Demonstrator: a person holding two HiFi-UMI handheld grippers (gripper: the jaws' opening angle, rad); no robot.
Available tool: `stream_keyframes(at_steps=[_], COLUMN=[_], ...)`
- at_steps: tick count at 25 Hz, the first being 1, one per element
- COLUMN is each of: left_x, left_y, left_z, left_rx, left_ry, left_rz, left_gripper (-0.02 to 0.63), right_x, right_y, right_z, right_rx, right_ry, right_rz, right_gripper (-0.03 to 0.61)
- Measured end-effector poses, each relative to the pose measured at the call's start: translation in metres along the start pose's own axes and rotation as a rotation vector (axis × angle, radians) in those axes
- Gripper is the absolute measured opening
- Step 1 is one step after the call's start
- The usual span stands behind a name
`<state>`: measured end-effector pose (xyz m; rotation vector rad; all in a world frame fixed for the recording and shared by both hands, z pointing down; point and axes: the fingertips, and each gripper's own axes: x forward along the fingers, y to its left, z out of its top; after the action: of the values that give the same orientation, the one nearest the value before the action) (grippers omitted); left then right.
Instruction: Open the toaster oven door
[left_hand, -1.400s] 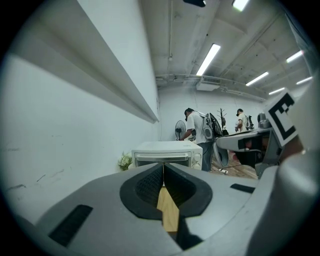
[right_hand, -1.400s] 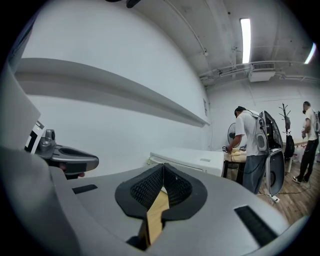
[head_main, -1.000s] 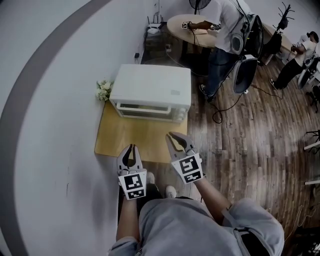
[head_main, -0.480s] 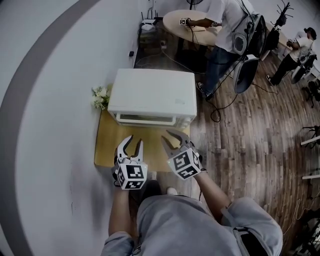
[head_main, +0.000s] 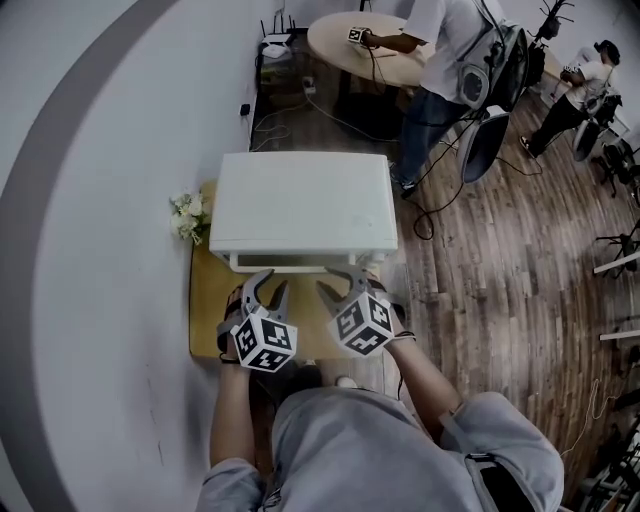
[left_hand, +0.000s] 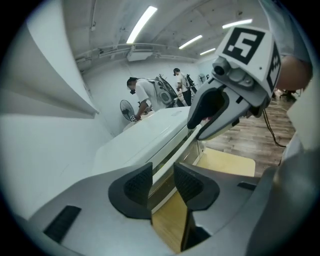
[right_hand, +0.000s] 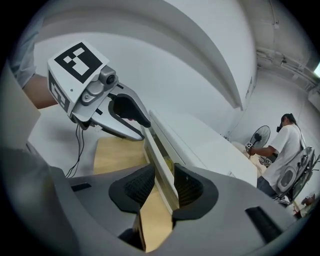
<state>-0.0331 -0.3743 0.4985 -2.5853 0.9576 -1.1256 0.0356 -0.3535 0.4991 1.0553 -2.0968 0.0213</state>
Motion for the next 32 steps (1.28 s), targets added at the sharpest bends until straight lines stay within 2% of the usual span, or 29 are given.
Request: stream_keyframes(at_steps=[8, 17, 25, 32], left_x=[0.024, 0.029, 0.025, 0.017], left_y=[0.005, 0.004, 0.005, -0.003], left_z=[-0.012, -0.017, -0.013, -0.02], left_rx=[0.104, 0.098, 0.091, 0.085], left_ry=[0.074, 0.046, -0.001, 0.009], left_rz=[-0.136, -0.268, -0.32, -0.333], left_gripper=[0.129, 0.109, 0.097, 0.092], right_x=[0.024, 0.038, 0.036, 0.031], right_y=[0.001, 0.001, 0.001, 0.013], right_z=[-0.007, -0.009, -0.009, -0.012], right_rx=[-0.016, 0.012, 0.016, 0.025], right_ry=[0.114, 0.181, 0.23, 0.246], right_rz=[0.071, 0.107, 0.171, 0.159], right_gripper=[0.103, 0.094, 0.087, 0.086])
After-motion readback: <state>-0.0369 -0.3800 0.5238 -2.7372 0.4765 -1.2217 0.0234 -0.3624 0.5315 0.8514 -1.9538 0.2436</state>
